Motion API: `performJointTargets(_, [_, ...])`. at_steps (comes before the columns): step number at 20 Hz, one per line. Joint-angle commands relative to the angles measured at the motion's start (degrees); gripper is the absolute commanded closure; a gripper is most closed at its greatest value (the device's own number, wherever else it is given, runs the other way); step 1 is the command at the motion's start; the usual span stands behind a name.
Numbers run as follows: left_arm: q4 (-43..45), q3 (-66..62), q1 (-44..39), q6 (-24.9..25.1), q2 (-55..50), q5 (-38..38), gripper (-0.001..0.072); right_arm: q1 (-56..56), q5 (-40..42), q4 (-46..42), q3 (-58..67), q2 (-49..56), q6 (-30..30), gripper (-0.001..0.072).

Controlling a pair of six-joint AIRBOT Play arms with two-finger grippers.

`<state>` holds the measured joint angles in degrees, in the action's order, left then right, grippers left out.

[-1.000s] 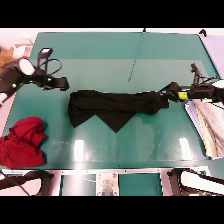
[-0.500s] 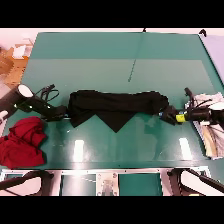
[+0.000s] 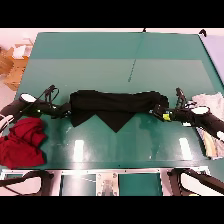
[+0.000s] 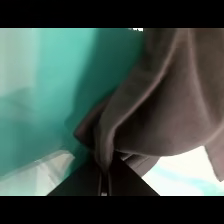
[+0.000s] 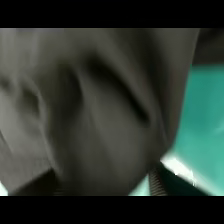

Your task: Fold the shirts.

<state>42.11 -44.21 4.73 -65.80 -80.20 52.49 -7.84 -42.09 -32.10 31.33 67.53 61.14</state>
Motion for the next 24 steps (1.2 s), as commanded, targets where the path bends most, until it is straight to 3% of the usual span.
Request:
performJointTargets(1, [-2.2, -1.1, 0.0, 1.7, -0.4, 4.0, 0.0676, 1.4, 4.7, 3.6, 2.8, 0.2, -0.1, 0.0471])
performJointTargets(3, [-2.3, -3.5, 0.0, 1.6, 0.1, 7.7, 0.0676, 1.3, 2.5, 4.0, 5.0, 0.2, -0.2, 0.0649])
performJointTargets(4, [-2.3, -5.0, 0.0, 1.6, 0.9, 9.2, 0.0676, 1.3, 1.3, 4.0, 6.0, 0.2, -0.3, 0.0693])
performJointTargets(7, [-2.2, -11.7, 0.0, -0.2, 5.8, 13.2, 0.0676, 0.9, -4.1, 4.0, 10.0, -0.2, -0.3, 0.0695])
performJointTargets(10, [-2.3, -22.6, 0.0, -2.7, 13.1, 15.5, 0.0677, -3.0, -16.1, 4.0, 20.5, -2.4, 1.7, 0.0695])
performJointTargets(14, [-2.2, -46.1, 0.0, -4.3, 24.5, 9.3, 0.0676, -11.5, -31.9, 4.0, 44.8, -7.3, 8.5, 0.0694])
performJointTargets(18, [-0.4, -70.8, 0.0, -4.7, 30.2, 2.5, 0.0677, -18.1, -41.5, 4.0, 67.8, -11.8, 12.7, 0.0693])
performJointTargets(22, [7.4, -82.2, 0.0, -9.3, 32.1, 5.9, 0.0676, -19.1, -47.6, 4.0, 76.4, -18.6, 14.2, 0.0693])
performJointTargets(24, [11.4, -81.5, 0.0, -10.8, 32.8, 14.4, 0.0676, -19.1, -50.1, 4.0, 75.1, -22.6, 15.3, 0.0693])
